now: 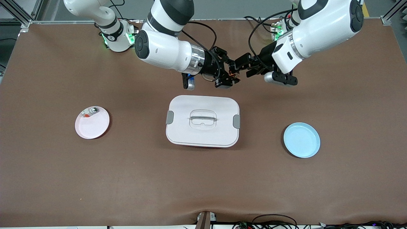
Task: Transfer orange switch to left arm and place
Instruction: 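Close the left gripper on the switch held by the right gripper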
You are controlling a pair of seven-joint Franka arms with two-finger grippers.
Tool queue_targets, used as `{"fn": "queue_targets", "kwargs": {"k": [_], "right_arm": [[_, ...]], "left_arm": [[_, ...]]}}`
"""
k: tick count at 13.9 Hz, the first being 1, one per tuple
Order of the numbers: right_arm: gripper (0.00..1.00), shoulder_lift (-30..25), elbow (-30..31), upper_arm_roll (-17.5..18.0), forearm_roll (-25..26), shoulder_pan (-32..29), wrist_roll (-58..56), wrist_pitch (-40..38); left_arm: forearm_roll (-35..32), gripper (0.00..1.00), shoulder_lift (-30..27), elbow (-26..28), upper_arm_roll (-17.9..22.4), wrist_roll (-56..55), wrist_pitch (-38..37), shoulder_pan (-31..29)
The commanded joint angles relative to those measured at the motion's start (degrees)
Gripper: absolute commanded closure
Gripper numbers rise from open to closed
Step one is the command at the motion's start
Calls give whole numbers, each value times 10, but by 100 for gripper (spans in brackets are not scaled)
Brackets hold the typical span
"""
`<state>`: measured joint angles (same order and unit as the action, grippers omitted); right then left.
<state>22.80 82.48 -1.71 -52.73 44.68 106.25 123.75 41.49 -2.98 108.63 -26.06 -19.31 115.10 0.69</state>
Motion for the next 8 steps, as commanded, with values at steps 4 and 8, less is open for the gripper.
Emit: {"fn": "queue_targets", "kwargs": {"k": [4,8], "right_arm": [[69,8,-16,-5,-10,5,10,-4],[69,8,-16,-5,-10,5,10,-4]], "left_arm": [[15,22,-3,18,-12,23,19,-3],[16,28,2,18,-13,29,19,-2]]}}
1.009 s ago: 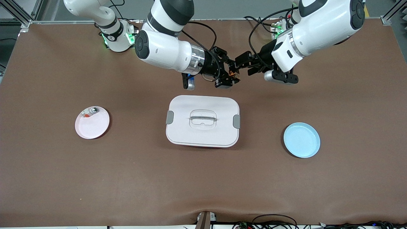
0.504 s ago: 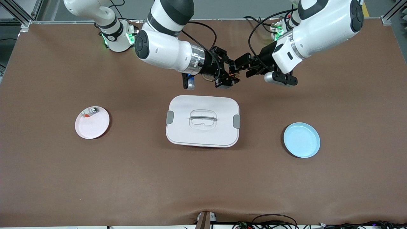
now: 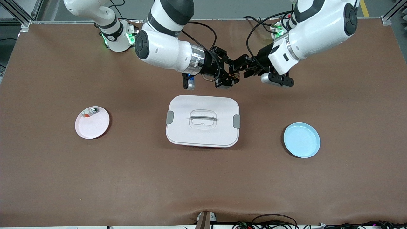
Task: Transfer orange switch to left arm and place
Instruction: 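Close the left gripper on the switch held by the right gripper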
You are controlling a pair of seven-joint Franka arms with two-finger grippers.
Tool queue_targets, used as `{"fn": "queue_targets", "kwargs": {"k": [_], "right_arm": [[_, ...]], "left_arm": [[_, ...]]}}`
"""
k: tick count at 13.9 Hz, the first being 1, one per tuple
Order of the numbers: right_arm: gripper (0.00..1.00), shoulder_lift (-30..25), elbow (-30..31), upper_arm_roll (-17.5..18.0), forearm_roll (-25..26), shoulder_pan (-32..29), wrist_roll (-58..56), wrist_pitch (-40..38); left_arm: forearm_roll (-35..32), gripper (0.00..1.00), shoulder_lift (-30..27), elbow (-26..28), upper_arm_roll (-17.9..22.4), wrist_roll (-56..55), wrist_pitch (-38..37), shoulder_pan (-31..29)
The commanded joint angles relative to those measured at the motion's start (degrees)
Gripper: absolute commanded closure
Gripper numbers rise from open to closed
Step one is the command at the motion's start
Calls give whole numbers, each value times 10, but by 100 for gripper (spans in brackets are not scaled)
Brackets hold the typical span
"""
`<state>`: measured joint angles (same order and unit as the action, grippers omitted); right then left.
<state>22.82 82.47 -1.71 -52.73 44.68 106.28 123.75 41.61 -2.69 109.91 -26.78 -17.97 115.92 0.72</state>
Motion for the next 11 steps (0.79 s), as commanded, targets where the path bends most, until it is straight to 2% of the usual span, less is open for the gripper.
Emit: {"fn": "queue_targets", "kwargs": {"k": [1,5,8,11], "right_arm": [[69,7,-16,-6,-9,5,9,-4],[69,7,-16,-6,-8,5,9,-4],[69,7,-16,-6,-9,5,9,-4],[69,7,-16,-5,-9,5,9,-4]], "left_arm": [[15,28,0,5,-6,21,12,-2],[18,28,9,5,-14,28,29,-2],[30,32,18,5,-16,46,41,-2],[30,55,17,8,-17,49,40,-2]]}}
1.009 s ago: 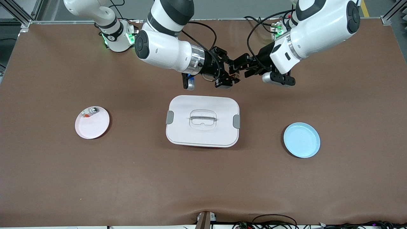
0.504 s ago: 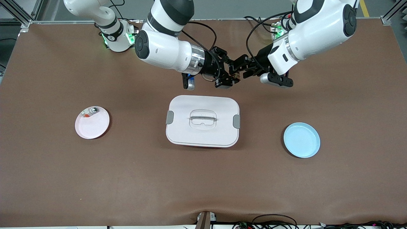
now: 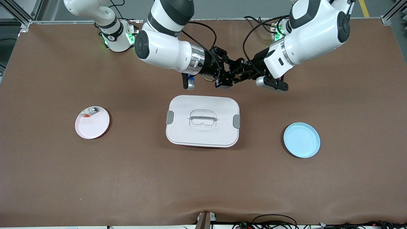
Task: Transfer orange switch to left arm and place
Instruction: 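Close the left gripper on the switch held by the right gripper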
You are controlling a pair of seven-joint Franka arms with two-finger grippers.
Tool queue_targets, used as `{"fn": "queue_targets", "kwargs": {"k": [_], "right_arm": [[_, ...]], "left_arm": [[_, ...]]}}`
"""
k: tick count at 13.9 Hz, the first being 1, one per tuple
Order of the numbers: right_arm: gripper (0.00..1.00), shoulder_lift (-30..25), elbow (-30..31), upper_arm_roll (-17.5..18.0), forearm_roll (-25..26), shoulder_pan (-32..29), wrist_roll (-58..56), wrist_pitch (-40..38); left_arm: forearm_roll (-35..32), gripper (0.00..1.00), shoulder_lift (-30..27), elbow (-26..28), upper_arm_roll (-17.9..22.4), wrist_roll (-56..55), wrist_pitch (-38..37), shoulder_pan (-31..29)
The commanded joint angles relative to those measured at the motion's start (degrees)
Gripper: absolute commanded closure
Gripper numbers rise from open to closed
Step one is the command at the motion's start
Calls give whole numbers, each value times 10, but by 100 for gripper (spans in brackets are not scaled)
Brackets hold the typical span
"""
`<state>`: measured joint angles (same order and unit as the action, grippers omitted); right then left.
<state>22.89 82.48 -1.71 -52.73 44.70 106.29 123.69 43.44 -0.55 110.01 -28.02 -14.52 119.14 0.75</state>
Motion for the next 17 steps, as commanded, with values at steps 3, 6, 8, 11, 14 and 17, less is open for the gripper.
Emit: {"fn": "queue_targets", "kwargs": {"k": [3,6,8,11,14,17], "right_arm": [[69,7,-16,-6,-10,5,9,-4],[69,7,-16,-5,-9,5,9,-4],[69,7,-16,-6,-9,5,9,-4],[64,7,-16,-5,-10,4,9,-4],[25,7,-16,-6,-11,4,9,-5],[0,6,-16,-6,-12,-2,8,-9]], "left_arm": [[12,85,-4,8,-4,14,4,-2],[12,100,-5,8,-4,15,0,-3],[7,100,-6,7,-4,21,0,-7],[2,100,-6,2,1,49,-29,-14],[-34,100,-8,-1,2,61,-48,-19],[-47,100,-9,-5,2,73,-59,-34]]}}
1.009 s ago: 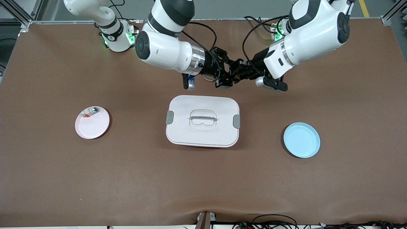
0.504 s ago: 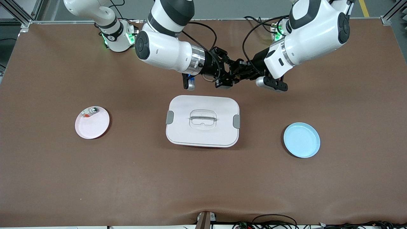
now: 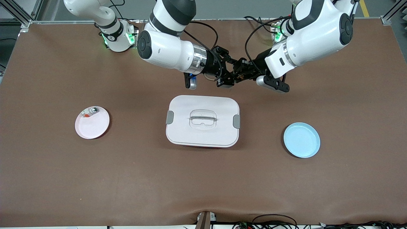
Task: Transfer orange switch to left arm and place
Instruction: 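Close the left gripper on the switch held by the right gripper, then open the right gripper and carry the switch toward the blue plate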
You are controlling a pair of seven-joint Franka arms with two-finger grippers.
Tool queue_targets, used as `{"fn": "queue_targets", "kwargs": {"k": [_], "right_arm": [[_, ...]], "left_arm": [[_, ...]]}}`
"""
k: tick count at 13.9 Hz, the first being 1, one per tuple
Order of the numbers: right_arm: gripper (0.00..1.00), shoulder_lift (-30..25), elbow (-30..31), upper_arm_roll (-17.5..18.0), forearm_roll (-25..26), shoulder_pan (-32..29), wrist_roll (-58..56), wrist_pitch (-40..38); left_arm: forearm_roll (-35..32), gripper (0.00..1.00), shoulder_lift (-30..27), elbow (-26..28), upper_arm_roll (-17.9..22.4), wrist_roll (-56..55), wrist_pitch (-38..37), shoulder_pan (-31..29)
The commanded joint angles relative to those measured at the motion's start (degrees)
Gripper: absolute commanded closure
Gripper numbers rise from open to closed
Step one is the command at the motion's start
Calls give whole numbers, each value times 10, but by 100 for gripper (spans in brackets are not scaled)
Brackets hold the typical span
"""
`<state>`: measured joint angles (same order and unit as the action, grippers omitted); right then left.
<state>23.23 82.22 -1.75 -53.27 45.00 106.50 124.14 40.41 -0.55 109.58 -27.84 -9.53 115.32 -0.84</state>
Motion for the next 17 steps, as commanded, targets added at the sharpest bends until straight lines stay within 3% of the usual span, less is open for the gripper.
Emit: {"fn": "queue_targets", "kwargs": {"k": [1,4,9,17], "right_arm": [[0,2,-14,-5,-6,-6,5,-14],[0,2,-14,-5,-6,-8,3,-15],[0,-11,-15,-9,8,-21,-65,-21],[0,-61,-14,-11,117,-125,-268,-247]], "left_arm": [[-18,100,-9,-3,1,32,-32,-20],[-49,100,-9,-11,1,71,-66,-45],[-181,100,-7,-10,1,193,-90,-79],[-379,100,47,-9,1,488,-85,-137]]}}
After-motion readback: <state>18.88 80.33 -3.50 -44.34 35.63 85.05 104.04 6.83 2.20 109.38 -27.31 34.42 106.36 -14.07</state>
